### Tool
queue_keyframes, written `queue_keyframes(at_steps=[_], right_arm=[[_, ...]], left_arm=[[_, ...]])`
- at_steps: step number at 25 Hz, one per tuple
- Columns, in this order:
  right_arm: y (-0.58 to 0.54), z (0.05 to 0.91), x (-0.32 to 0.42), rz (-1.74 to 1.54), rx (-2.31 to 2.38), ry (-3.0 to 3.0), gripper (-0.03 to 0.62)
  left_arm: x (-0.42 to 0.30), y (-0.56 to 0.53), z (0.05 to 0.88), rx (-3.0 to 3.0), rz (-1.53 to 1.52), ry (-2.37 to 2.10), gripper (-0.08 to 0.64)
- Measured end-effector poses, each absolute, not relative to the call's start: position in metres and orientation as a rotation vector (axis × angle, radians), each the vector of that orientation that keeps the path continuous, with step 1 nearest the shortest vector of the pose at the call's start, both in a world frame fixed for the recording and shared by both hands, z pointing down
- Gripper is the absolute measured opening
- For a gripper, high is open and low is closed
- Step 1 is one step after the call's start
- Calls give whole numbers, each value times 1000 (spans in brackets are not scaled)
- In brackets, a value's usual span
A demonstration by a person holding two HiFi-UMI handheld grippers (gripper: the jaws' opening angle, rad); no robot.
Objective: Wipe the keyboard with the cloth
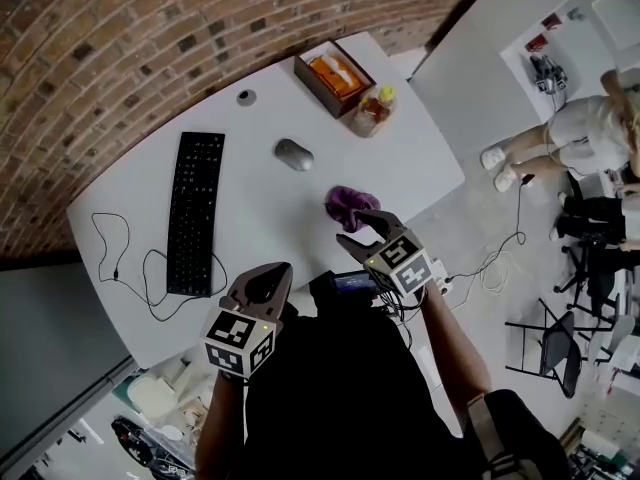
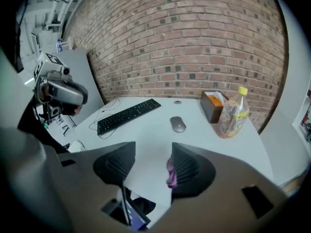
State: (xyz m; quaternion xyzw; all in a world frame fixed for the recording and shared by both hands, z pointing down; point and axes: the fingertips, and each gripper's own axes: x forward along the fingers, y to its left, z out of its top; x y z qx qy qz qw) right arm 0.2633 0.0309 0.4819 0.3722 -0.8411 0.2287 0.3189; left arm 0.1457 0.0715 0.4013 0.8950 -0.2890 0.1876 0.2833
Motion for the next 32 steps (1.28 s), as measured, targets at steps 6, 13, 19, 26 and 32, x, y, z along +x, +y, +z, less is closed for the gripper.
queue_keyframes(at_steps=[6,13,19,26,32], right_arm=[[31,426,184,538,941,-2431,247],[39,374,97,416,814,-2620,226],[46,341,54,464,732,-2784,99],[59,324,40,425,572,-2839,18],[56,322,40,375,550,-2835,17]], left_arm=[[100,75,385,2389,430,-885,14],[50,76,354,2421,299,-1042,14],[19,78,330,2407,182,-1170,14],[-2,86,326,2373,134,-1241,14],[-11,80,325,2363,113,-1262,14]])
